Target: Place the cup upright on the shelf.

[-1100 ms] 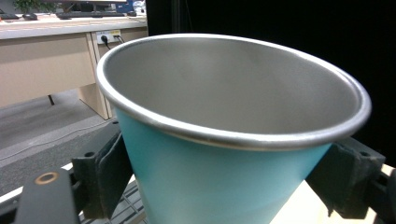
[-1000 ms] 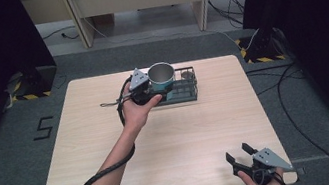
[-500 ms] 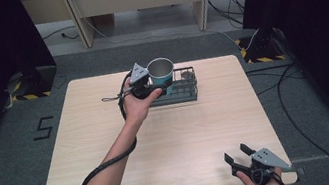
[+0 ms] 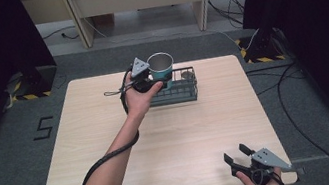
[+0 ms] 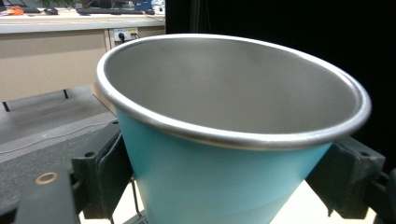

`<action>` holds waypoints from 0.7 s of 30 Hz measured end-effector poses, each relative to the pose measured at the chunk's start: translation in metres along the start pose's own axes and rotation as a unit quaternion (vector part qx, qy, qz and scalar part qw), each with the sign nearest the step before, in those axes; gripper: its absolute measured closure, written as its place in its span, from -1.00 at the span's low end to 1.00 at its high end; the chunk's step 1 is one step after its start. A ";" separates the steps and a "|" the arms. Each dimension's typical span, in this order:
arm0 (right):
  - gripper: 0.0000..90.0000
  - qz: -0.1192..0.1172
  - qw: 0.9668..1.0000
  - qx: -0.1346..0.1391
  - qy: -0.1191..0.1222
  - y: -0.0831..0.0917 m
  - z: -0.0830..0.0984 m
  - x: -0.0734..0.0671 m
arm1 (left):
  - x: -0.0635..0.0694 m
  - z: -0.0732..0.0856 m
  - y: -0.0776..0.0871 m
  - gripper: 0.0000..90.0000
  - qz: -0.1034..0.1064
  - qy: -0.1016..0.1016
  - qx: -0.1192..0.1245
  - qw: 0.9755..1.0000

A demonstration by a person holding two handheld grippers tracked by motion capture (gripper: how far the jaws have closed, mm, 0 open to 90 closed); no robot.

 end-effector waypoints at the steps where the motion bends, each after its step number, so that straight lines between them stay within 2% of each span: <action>1: -0.35 -0.001 1.000 0.000 0.000 0.000 0.000 0.000 | -0.001 -0.001 -0.001 -0.65 -0.002 0.000 0.000 1.000; 8: -0.35 0.001 1.000 0.002 0.002 0.002 -0.001 0.001 | -0.002 -0.003 -0.009 -0.65 -0.007 0.001 -0.006 1.000; 13: -0.34 -0.003 1.000 0.000 0.005 0.002 -0.001 -0.002 | -0.001 0.000 -0.015 -0.65 -0.011 -0.004 -0.012 1.000; 21: -0.34 -0.006 1.000 -0.007 0.012 0.001 0.001 -0.004 | -0.003 0.006 -0.025 -0.65 -0.013 0.000 -0.024 1.000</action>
Point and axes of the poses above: each handheld gripper's, and its own axes: y roughly backward along the jaws, z roughly out of its underside, x roughly to its right, the point moved 10 cm from there along -y, roughly forward along the jaws, and after that the axes turned 4 degrees about -z, right-handed, at the moved point
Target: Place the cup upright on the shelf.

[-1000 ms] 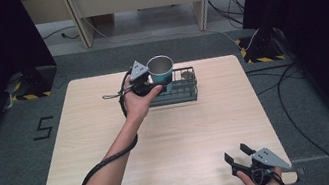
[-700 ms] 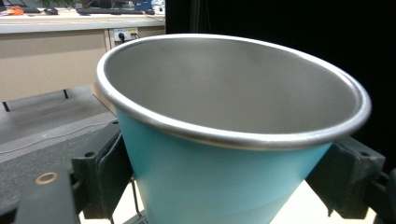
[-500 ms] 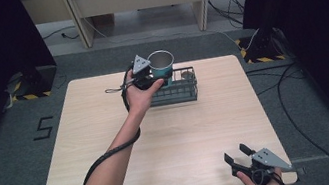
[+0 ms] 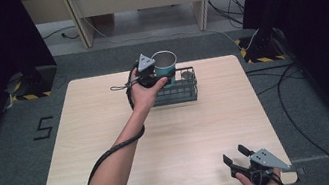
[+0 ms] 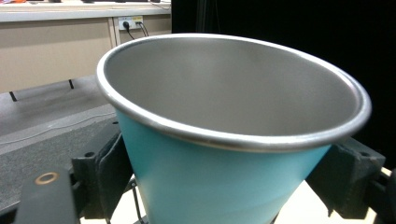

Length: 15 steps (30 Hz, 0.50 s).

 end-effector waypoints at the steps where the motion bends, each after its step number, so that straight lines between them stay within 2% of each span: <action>1: -0.34 0.000 1.000 0.000 0.000 0.000 0.000 0.000 | -0.001 0.001 -0.001 -0.65 -0.001 0.001 -0.001 1.000; 15: -0.33 -0.003 1.000 -0.005 -0.003 -0.001 0.002 0.000 | -0.008 0.006 -0.009 -0.65 -0.014 0.009 -0.002 1.000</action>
Point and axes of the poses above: each handheld gripper's, and its own axes: y roughly backward along the jaws, z roughly out of its underside, x roughly to its right, the point moved 10 cm from there along -y, roughly forward along the jaws, and after that the axes turned 4 degrees about -z, right-handed, at the moved point
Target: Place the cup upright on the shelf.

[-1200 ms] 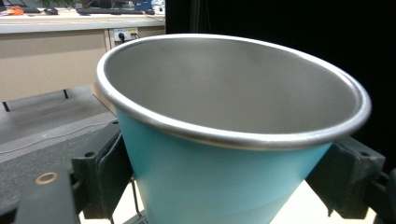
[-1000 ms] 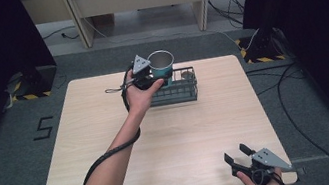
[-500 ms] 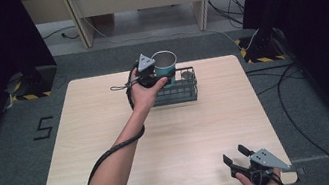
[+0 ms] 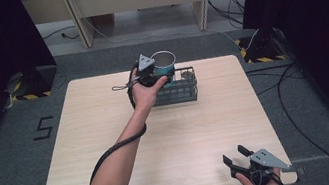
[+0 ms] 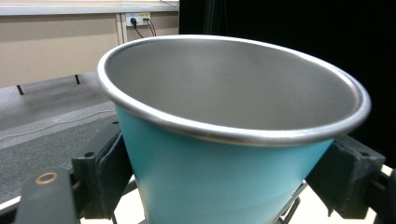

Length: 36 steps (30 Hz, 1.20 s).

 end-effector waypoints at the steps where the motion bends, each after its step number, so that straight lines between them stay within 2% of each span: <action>1: -0.33 0.000 1.000 0.000 0.000 0.000 0.000 0.000 | 0.000 0.000 0.000 -0.65 -0.001 -0.001 0.001 1.000; 8: -0.33 -0.002 1.000 -0.001 -0.002 0.000 0.001 0.000 | -0.002 0.000 -0.001 -0.65 -0.002 0.003 0.006 1.000; 9: -0.33 0.000 1.000 -0.001 0.004 0.000 0.001 0.001 | -0.002 0.000 -0.002 -0.65 -0.003 0.003 0.005 1.000; 13: -0.33 -0.002 1.000 -0.002 -0.002 0.000 0.001 0.000 | -0.002 0.000 -0.004 -0.65 -0.002 0.006 0.007 1.000; 27: -0.33 -0.003 1.000 -0.005 -0.005 -0.001 0.002 0.000 | -0.004 0.007 -0.010 -0.65 -0.007 0.005 -0.001 1.000; 29: -0.34 -0.002 1.000 -0.005 0.002 -0.001 0.002 0.001 | -0.004 0.007 -0.010 -0.65 -0.007 0.005 -0.002 1.000; 30: -0.34 -0.005 1.000 -0.006 -0.006 -0.001 0.003 0.000 | -0.004 0.008 -0.010 -0.65 -0.006 0.005 -0.002 1.000; 36: -0.34 -0.005 1.000 -0.008 -0.004 -0.001 0.003 -0.001 | -0.004 0.014 -0.012 -0.65 -0.009 0.010 -0.009 1.000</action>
Point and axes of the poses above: each handheld gripper's, and its own axes: y roughly backward along the jaws, z roughly out of its underside, x roughly to its right, the point moved 10 cm from there along -y, roughly forward along the jaws, and after that the axes turned 4 degrees about -z, right-handed, at the moved point
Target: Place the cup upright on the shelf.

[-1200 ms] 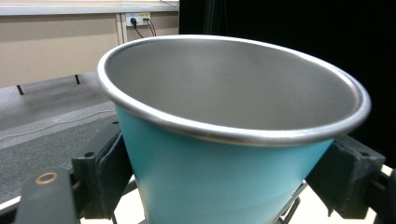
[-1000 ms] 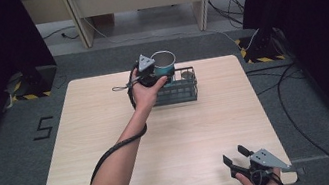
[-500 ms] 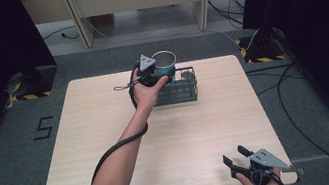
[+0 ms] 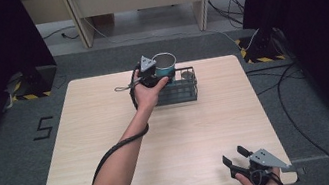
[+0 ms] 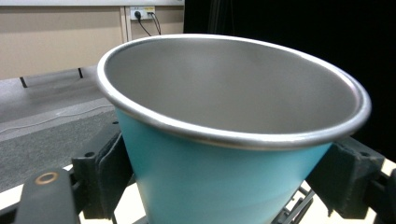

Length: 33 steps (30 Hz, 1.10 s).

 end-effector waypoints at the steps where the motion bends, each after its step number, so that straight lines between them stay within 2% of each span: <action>1: -0.34 0.000 1.000 0.000 0.000 0.000 0.000 0.000 | 0.000 0.001 0.000 -0.65 -0.001 0.000 -0.001 1.000; 33: -0.34 -0.005 1.000 -0.002 -0.003 -0.001 0.001 -0.001 | -0.003 0.029 -0.009 -0.65 -0.009 0.007 -0.037 0.999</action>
Point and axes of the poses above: each handheld gripper's, and its own axes: y roughly backward along the jaws, z roughly out of its underside, x roughly to its right, the point moved 10 cm from there along -y, roughly forward along the jaws, and after that the axes turned 4 degrees about -z, right-handed, at the moved point
